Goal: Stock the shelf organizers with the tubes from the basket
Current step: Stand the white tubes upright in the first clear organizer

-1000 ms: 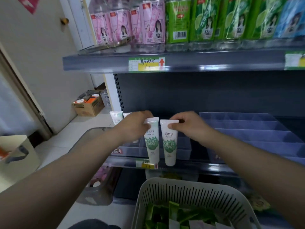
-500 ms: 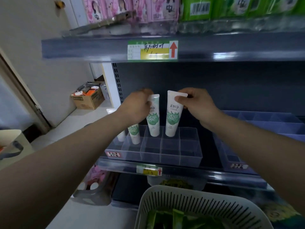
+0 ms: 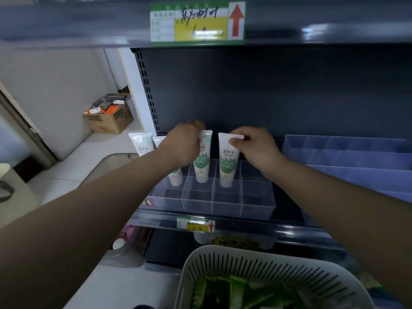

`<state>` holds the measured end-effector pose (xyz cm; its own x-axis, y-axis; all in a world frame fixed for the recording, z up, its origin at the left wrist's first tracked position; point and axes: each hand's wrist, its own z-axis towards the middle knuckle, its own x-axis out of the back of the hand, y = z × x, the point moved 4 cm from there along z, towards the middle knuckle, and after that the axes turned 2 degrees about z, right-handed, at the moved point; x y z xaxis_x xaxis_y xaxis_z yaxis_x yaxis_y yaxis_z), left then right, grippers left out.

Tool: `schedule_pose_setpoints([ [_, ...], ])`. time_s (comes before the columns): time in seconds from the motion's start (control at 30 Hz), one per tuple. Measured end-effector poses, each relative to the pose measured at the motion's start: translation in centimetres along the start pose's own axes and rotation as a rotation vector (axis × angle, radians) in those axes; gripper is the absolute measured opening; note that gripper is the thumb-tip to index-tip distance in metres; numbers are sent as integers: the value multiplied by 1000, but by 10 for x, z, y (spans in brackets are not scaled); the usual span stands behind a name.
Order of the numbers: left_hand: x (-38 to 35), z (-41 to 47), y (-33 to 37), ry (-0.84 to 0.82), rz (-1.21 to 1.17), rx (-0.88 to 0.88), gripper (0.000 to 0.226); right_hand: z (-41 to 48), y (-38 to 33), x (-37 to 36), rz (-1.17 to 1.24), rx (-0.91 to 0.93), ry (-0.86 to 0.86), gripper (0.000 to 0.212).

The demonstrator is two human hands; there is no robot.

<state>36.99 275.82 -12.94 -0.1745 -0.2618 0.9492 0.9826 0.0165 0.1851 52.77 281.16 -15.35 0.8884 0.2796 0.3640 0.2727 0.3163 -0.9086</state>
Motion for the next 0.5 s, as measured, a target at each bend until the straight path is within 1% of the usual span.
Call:
schedule_pose_setpoints([
  [0.23,-9,0,-1,9,41,16,32,4,4,-5,-15,-10,17,17],
  [0.37,-9,0,1,15,40,26,37,2,4,-7,-44,-1,4,19],
  [0.5,-9,-5,6,-12,48,20,43,0,5,-8,-61,-8,-13,31],
])
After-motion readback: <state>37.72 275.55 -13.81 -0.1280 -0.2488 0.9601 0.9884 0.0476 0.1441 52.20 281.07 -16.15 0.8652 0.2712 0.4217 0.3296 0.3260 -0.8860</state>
